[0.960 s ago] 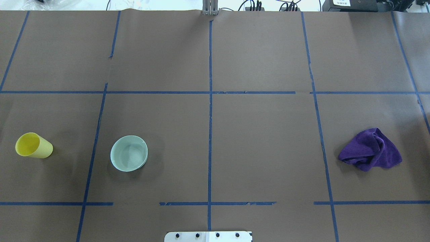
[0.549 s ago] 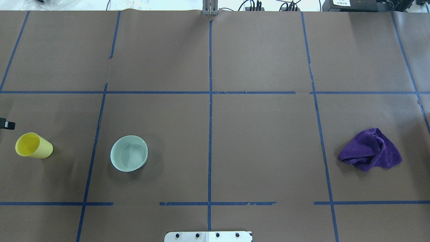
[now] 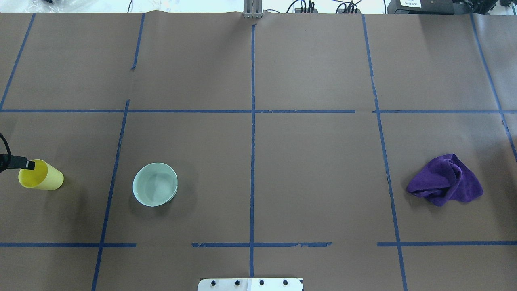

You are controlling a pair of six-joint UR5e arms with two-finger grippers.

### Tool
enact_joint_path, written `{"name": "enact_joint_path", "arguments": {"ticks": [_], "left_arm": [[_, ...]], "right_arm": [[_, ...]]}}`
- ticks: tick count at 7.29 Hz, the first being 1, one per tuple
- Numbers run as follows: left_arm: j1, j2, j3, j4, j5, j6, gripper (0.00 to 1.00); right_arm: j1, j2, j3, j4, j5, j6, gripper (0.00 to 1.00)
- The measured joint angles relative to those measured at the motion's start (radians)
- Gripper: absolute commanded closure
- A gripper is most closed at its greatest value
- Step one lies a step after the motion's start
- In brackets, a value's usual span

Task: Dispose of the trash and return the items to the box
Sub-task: 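Lower the left gripper onto the yellow cup and grasp it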

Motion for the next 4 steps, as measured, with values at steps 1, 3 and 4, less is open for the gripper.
{"name": "enact_joint_path", "arguments": {"ticks": [1,3,4], "left_arm": [[0.024,0.0,0.003,0.0,0.002,-0.001,0.04],[0.047,0.0,0.017,0.001,0.012,0.0,0.4],[0.05,0.0,0.025,0.001,0.024,0.0,0.68]], "right_arm": [[-0.004,0.001,0.003,0.003,-0.001,0.009,0.0],[-0.008,0.004,0.005,0.005,-0.001,0.015,0.0],[-0.011,0.005,0.005,0.005,-0.001,0.016,0.0]]}}
